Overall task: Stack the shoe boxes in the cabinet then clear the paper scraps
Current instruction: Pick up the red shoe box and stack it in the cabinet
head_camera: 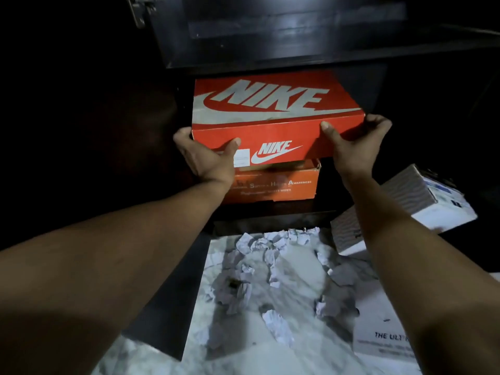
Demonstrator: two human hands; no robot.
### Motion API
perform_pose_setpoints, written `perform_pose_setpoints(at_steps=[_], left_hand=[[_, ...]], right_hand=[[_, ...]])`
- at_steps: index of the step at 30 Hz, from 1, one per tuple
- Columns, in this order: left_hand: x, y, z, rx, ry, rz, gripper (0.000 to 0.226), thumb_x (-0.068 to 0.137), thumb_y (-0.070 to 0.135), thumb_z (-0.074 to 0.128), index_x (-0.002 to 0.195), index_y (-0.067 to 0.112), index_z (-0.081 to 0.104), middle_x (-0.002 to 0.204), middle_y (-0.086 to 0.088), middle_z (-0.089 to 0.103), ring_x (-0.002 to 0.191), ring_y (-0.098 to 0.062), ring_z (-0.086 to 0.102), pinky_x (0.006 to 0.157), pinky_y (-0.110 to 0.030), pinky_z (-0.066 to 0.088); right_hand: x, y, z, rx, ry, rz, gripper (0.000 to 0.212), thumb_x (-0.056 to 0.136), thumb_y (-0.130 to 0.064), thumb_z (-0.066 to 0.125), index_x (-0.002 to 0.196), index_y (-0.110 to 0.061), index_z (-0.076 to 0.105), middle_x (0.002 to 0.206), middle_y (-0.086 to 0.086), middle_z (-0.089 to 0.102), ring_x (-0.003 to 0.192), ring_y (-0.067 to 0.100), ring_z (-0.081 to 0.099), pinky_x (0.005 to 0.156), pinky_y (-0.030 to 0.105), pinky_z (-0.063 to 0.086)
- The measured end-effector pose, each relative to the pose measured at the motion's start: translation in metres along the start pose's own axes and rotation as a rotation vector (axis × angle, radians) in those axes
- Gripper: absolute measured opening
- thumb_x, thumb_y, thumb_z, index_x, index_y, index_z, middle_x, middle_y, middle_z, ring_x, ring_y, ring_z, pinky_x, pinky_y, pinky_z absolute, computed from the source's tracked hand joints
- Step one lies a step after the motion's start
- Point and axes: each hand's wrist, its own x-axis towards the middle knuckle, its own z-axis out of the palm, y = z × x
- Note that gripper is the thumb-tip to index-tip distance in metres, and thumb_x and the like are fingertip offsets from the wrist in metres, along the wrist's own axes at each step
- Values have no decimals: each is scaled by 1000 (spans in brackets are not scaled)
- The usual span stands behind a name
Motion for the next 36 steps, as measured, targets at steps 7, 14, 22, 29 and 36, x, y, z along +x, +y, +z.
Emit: perform_pose_setpoints(at_steps=[7,14,22,29,36], left_hand=[[-1,-22,33,21,88,124,52,76,10,78,119,3,51,140,-17,38,121,-25,49,108,-25,40],[20,-34,50,315,-270,-10,85,89,21,72,158,21,21,166,-2,-5,153,-20,11,119,-22,13],[67,-36,51,348,-346,-129,83,91,34,70,157,13,25,163,0,10,150,-14,17,121,-20,11],[70,-28,47,469,-489,-134,87,91,43,67,159,18,19,167,1,-1,154,-15,0,124,-32,6],[46,11,32,496,-576,-85,90,89,41,70,159,20,17,167,-2,4,153,-21,5,123,-38,15]], right_hand=[[22,19,36,-86,46,-55,72,72,-46,80,129,-18,47,130,4,49,115,11,54,107,32,45],[40,44,57,-133,-233,5,93,75,-42,80,153,-27,30,147,0,34,136,18,42,114,44,39],[63,46,70,-211,-391,112,105,79,-32,79,158,-34,9,166,3,0,151,29,12,122,52,18],[68,23,54,-216,-501,182,99,81,-28,76,157,-35,13,163,5,11,146,32,22,118,53,29],[37,10,12,-460,-492,75,91,85,-30,71,158,-26,18,165,5,17,153,27,5,125,46,7]])
